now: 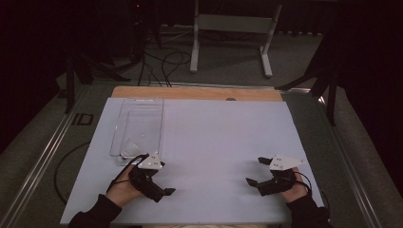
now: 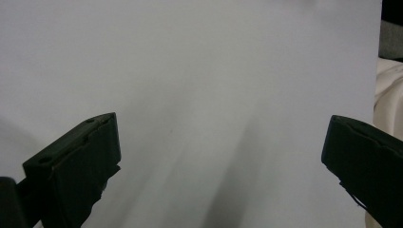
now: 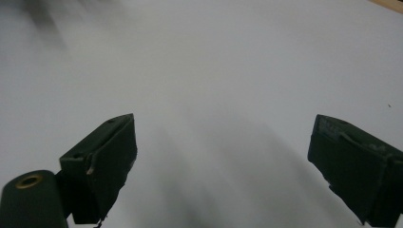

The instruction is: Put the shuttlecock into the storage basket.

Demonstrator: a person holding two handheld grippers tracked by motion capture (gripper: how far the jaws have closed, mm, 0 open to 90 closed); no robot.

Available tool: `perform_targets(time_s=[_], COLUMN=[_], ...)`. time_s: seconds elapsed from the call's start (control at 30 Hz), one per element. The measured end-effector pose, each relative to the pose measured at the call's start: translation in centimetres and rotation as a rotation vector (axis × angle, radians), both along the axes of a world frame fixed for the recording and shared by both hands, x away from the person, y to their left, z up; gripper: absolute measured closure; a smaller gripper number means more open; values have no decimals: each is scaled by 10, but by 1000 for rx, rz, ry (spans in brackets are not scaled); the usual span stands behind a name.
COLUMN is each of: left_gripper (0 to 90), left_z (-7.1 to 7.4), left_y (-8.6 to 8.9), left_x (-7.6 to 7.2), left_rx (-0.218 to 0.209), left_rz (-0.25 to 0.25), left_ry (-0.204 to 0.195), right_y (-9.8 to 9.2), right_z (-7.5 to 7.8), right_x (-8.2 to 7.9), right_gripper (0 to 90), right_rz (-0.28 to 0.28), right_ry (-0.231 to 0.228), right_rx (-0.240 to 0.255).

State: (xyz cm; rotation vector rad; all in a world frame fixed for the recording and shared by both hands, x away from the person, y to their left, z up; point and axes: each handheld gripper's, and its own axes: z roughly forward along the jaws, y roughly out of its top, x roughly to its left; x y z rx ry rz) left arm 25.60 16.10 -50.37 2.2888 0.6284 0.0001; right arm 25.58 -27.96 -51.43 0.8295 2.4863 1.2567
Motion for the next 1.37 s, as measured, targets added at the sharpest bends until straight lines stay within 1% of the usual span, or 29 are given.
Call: perform_targets(time_s=[0.07,0.13,0.2,0.33,0.43,0.47,0.5,0.53,0.6,0.7,0.87,0.9,0.97,1.03,1.2,1.37], left_gripper=[0,0,0,0,0,0,0,0,0,0,0,0,0,0,0,0], left_z=[-1,-3,-4,-8,-12,-14,-15,-15,-16,-16,-18,-19,-18,-18,-18,-18], left_y=[7,13,20,29,35,37,40,42,46,48,49,49,48,47,47,46], left_x=[-1,-3,-5,-8,-10,-11,-12,-12,-14,-15,-15,-15,-15,-16,-16,-15], left_rx=[-16,-23,-24,-33,-56,-67,-87,-93,-119,-134,-128,-131,-125,-130,-133,-132], left_rz=[11,21,38,56,70,72,75,78,75,88,94,88,82,80,76,61], left_ry=[-3,-11,-19,-23,-20,-23,-30,-31,-57,-73,-70,-74,-73,-72,-61,-55], right_y=[0,0,0,1,1,1,1,1,0,0,0,0,0,0,0,0], right_z=[0,-1,-1,-1,-2,-2,-2,-2,-2,-3,-3,-3,-3,-3,-3,-4], right_x=[0,0,0,0,1,1,0,0,0,1,1,1,1,1,1,1], right_gripper=[94,93,93,94,94,94,94,94,93,94,93,93,94,93,94,94], right_rz=[1,2,3,2,6,6,7,7,7,7,8,8,9,9,10,10], right_ry=[1,1,3,2,1,1,0,-3,-4,-2,2,1,1,0,1,6], right_rx=[-1,-3,-4,-8,-10,-12,-12,-12,-13,-17,-19,-22,-19,-18,-20,-18])
